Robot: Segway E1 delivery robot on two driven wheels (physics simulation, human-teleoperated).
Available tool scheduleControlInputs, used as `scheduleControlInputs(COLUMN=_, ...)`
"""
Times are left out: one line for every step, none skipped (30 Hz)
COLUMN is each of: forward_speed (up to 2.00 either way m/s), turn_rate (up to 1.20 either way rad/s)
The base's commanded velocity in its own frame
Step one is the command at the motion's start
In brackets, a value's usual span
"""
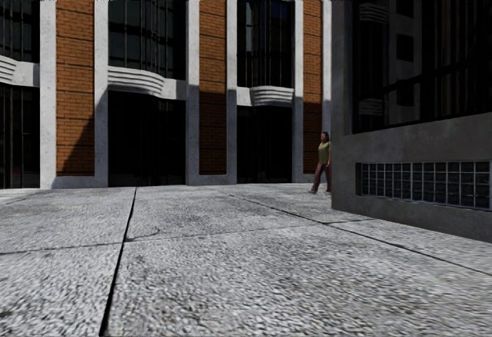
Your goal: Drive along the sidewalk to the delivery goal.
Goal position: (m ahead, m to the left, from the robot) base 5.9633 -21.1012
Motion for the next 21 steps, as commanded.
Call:
scheduleControlInputs(forward_speed=2.0, turn_rate=0.0)
scheduleControlInputs(forward_speed=2.0, turn_rate=0.0)
scheduleControlInputs(forward_speed=2.0, turn_rate=0.0)
scheduleControlInputs(forward_speed=2.0, turn_rate=0.0)
scheduleControlInputs(forward_speed=2.0, turn_rate=0.0)
scheduleControlInputs(forward_speed=2.0, turn_rate=0.0)
scheduleControlInputs(forward_speed=2.0, turn_rate=0.0)
scheduleControlInputs(forward_speed=2.0, turn_rate=0.0)
scheduleControlInputs(forward_speed=2.0, turn_rate=0.0)
scheduleControlInputs(forward_speed=2.0, turn_rate=0.0)
scheduleControlInputs(forward_speed=2.0, turn_rate=0.0)
scheduleControlInputs(forward_speed=2.0, turn_rate=0.0)
scheduleControlInputs(forward_speed=2.0, turn_rate=0.0)
scheduleControlInputs(forward_speed=2.0, turn_rate=0.0)
scheduleControlInputs(forward_speed=2.0, turn_rate=0.0)
scheduleControlInputs(forward_speed=2.0, turn_rate=0.0)
scheduleControlInputs(forward_speed=2.0, turn_rate=0.0)
scheduleControlInputs(forward_speed=2.0, turn_rate=0.0)
scheduleControlInputs(forward_speed=2.0, turn_rate=0.0)
scheduleControlInputs(forward_speed=2.0, turn_rate=0.0)
scheduleControlInputs(forward_speed=2.0, turn_rate=0.0)
